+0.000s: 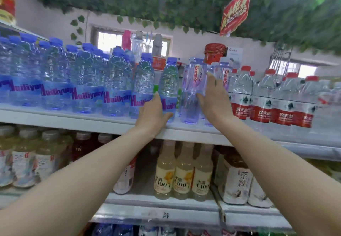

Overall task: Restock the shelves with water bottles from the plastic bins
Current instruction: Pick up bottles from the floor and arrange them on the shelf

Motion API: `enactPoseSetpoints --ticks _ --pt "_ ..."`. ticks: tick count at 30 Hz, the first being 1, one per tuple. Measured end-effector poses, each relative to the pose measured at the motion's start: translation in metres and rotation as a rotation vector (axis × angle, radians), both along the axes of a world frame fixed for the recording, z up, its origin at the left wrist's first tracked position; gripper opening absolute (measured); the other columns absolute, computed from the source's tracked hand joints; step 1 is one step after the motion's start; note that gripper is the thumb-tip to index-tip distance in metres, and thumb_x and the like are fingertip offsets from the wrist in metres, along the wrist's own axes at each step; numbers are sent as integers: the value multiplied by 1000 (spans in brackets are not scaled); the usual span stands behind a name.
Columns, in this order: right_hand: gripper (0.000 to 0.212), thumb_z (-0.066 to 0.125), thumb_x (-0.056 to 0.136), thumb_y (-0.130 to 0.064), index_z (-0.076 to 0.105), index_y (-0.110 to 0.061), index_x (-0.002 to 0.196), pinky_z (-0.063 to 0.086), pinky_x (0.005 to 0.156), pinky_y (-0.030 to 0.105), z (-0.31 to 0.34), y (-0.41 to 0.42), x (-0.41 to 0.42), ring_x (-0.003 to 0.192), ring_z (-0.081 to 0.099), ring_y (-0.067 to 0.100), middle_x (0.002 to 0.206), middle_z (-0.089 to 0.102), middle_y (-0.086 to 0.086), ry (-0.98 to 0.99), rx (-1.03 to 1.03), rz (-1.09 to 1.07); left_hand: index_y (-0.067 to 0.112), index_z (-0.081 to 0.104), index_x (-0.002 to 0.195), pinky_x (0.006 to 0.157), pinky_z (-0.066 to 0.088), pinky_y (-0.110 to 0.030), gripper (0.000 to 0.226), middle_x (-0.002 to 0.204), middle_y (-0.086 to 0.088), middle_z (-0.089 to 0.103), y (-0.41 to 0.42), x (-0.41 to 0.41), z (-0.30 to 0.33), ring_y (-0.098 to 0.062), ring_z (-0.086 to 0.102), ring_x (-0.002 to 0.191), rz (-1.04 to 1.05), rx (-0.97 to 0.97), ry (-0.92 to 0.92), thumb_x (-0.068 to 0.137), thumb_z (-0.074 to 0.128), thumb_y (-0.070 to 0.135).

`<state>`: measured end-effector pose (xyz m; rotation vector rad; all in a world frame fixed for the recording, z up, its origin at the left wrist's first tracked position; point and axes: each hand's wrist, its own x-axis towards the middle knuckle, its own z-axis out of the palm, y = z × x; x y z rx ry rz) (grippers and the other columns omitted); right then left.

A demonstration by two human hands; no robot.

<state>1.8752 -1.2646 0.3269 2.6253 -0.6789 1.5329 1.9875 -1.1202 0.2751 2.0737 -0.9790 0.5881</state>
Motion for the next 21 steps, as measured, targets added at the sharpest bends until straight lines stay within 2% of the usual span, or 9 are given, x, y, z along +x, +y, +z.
enactPoseSetpoints --ticks 2,4,6,7,9,12,15,19,21 --pt "72 59 95 -25 15 -19 152 44 83 44 3 -5 3 115 53 40 138 45 19 19 41 78 4 17 150 95 41 -43 89 128 -20 55 -15 2 2 -40 49 120 59 -22 62 87 66 43" --pt "80 58 96 -31 4 -19 154 41 71 37 2 -7 9 95 61 36 114 60 18 35 76 128 2 20 149 89 41 -41 90 122 -20 58 -25 3 0 -41 52 116 105 -30 114 85 68 44" --pt "90 58 97 -33 -9 -18 155 36 65 33 -2 -6 15 80 61 32 94 64 13 48 137 142 4 36 136 83 39 -39 75 117 -17 60 -31 4 -4 -40 53 113 118 -65 139 83 70 45" --pt "95 59 96 -33 -14 -18 154 35 65 32 -5 -7 19 80 62 31 92 64 11 46 172 148 7 43 126 82 39 -39 66 114 -15 61 -33 4 -7 -39 54 110 122 -90 134 82 71 46" --pt "100 60 96 -33 -20 -14 153 35 68 31 -10 -11 24 86 63 32 90 65 10 38 226 159 12 48 113 82 38 -39 55 109 -12 63 -36 6 -11 -38 56 107 133 -125 112 79 71 48" --pt "100 58 96 -33 -23 -12 151 38 72 34 -14 -15 27 94 61 35 104 65 15 34 262 156 15 49 105 76 37 -36 49 103 -9 64 -36 3 -14 -35 58 102 142 -154 96 79 71 49" --pt "100 57 97 -33 -25 -12 150 38 68 34 -13 -16 25 78 53 26 106 64 14 51 245 168 16 47 102 74 37 -34 46 100 -7 63 -35 -2 -13 -33 58 99 165 -153 88 79 71 49" --pt "99 57 98 -36 -24 -11 151 38 66 33 -11 -14 23 77 50 23 103 63 11 68 267 170 15 48 105 75 38 -33 48 102 -6 64 -34 -4 -13 -30 59 99 166 -136 70 80 71 48" --pt "92 56 98 -34 -15 -12 153 39 62 32 -10 -15 21 81 59 27 98 63 10 78 241 160 12 45 121 82 40 -37 58 115 -8 60 -32 -8 -15 -30 57 109 159 -149 55 81 72 45"
